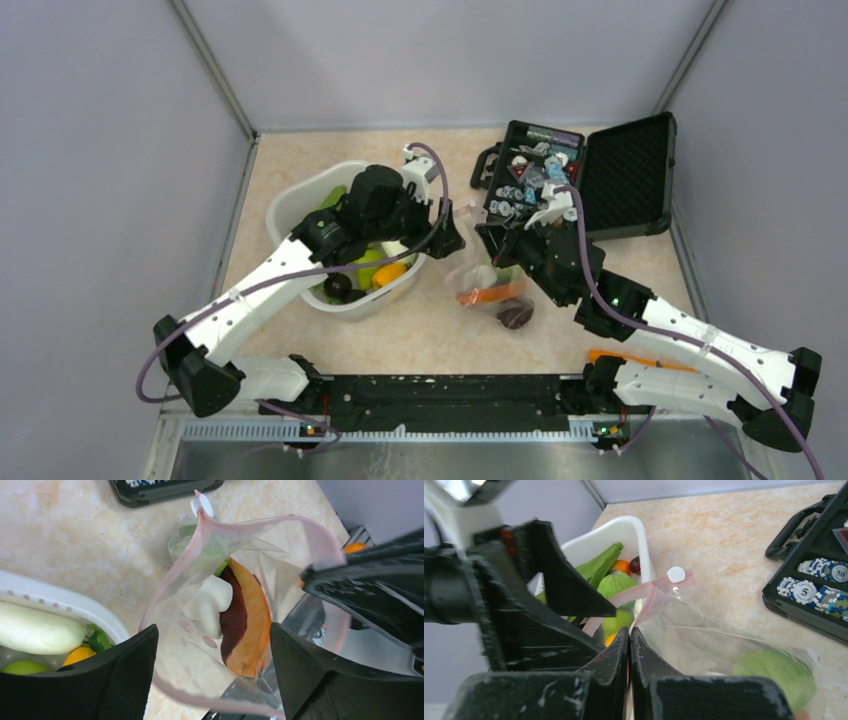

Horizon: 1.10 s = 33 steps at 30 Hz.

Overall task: Place the food in the zip-top bag and seal the zipper
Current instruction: Pick up the fake vegetable from the bin.

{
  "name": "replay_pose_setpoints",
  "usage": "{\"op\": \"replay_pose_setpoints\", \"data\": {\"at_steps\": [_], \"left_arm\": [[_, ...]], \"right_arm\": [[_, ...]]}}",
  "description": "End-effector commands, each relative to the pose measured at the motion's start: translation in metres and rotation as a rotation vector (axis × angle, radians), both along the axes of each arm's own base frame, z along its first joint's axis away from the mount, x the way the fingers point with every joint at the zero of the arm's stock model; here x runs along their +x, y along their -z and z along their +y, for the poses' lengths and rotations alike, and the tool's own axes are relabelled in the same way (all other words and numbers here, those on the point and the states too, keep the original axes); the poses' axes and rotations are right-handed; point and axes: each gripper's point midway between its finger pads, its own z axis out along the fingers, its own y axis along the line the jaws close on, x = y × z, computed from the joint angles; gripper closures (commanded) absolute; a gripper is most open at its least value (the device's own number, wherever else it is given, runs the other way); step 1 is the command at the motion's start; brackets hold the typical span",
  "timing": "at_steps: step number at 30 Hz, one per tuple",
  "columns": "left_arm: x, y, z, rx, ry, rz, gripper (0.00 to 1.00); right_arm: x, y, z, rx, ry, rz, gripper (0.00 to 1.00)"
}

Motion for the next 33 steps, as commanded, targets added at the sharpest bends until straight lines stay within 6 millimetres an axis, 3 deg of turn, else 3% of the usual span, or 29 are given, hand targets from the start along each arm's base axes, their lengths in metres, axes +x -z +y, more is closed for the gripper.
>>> {"op": "replay_pose_setpoints", "data": {"at_steps": [1,5,9,13,17,26,33], "left_arm": [[-0.007,-0.051,0.016,-0.099,-0.002,-0.190,0.16],[-0.007,-0.052,0.037,-0.082,-0.074,-0.239,0.09],[0.005,-0.044,0.071,-0.009,-0.236,-0.292,0.02],[0.027,-0.023,0.117,0.104,-0.469,-0.305,0.01],[0.046,0.012,0.149,0.175,-0.595,-0.239,0.01],[0.079,0.089,0.168,0.260,-0.617,-0.060,0.01],[0.109,0.117,0.187,0.342,-0.735,-0.057,0.01]], "right_arm": [[0.003,-0.015,-0.010,0.062,0.042,-0.037,1.00],[0.001,-0.007,-0.007,0.044,0.021,-0.030,1.00],[-0.001,-0.003,-0.006,0.038,0.005,-0.027,1.00],[-0.002,-0.005,-0.008,0.042,0.010,-0.031,1.00],[-0.002,-0.007,-0.009,0.044,0.012,-0.034,1.00],[0.000,-0.007,-0.012,0.037,0.028,-0.031,1.00],[0.001,-0.005,-0.012,0.036,0.036,-0.028,1.00]]}}
